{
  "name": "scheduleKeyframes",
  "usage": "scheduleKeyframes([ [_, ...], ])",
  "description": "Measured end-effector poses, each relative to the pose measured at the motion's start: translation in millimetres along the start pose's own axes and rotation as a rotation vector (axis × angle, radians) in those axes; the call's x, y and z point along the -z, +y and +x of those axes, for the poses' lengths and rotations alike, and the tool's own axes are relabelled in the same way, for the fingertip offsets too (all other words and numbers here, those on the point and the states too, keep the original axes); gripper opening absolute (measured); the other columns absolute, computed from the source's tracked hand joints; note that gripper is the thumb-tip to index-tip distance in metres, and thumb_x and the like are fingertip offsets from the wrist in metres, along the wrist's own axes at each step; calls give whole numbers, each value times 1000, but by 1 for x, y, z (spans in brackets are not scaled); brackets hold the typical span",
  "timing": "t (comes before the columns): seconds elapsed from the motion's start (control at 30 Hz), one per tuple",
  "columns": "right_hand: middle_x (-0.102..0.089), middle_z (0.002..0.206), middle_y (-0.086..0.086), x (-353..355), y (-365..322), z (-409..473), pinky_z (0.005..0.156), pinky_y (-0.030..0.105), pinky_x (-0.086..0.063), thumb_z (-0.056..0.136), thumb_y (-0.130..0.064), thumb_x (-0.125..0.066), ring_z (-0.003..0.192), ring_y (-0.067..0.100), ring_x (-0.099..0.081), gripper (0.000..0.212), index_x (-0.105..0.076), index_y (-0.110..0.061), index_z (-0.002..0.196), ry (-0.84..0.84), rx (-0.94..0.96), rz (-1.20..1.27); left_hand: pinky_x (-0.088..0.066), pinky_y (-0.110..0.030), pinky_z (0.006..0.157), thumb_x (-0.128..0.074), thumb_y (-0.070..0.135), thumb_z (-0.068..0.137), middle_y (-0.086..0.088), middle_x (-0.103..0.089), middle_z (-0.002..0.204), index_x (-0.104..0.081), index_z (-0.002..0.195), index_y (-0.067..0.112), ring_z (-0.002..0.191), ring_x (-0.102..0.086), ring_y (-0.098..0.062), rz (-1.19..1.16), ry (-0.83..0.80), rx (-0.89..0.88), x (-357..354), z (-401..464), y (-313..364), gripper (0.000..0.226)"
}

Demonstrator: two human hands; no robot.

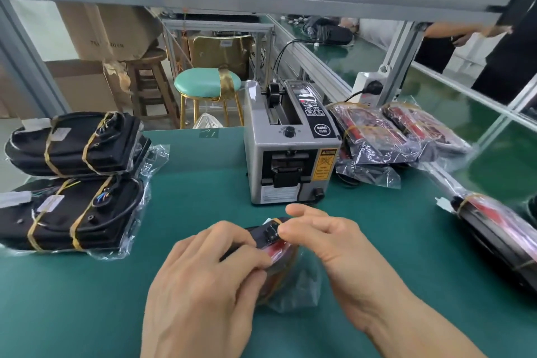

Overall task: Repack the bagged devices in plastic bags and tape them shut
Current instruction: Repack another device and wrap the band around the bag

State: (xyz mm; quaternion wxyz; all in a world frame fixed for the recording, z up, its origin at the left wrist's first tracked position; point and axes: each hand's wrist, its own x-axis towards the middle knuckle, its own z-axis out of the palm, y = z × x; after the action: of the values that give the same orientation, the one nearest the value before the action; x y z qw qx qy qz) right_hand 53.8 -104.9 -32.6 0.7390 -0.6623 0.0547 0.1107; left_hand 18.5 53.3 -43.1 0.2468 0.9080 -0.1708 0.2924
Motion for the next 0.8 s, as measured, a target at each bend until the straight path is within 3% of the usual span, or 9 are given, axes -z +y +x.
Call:
scheduleKeyframes([
  [0.13,-66,113,2,-2,1,-2,67,0,-40,72,-8,-73,100,-15,-55,10,-76,-9,63,32,1,22,-31,-7,80,-53,35,69,19,-61,83,-65,68,31,82,-50,-2,-24,18,28,-2,-2,0,13],
  [0.33,-71,95,-2,-1,-1,-3,65,-2,-38,71,-6,-74,100,-12,-56,8,-76,-5,63,11,8,-25,-35,-13,68,-53,35,69,18,-62,82,-66,65,30,78,-49,-3,-22,29,49,1,-1,3,14],
  [0.53,-68,105,1,-2,-6,-4,65,-2,-37,67,-10,-74,97,-13,-56,7,-76,-4,65,19,-7,-81,-32,-15,63,-51,37,68,18,-62,88,-65,64,32,73,-42,-9,13,32,76,3,0,6,15],
  [0.8,-61,110,0,-8,-8,-7,67,3,-37,65,-13,-73,88,-15,-55,9,-75,-14,56,80,19,-144,-38,-16,76,-51,33,71,20,-69,98,-68,64,28,93,-54,-3,-34,27,-15,1,2,3,18],
])
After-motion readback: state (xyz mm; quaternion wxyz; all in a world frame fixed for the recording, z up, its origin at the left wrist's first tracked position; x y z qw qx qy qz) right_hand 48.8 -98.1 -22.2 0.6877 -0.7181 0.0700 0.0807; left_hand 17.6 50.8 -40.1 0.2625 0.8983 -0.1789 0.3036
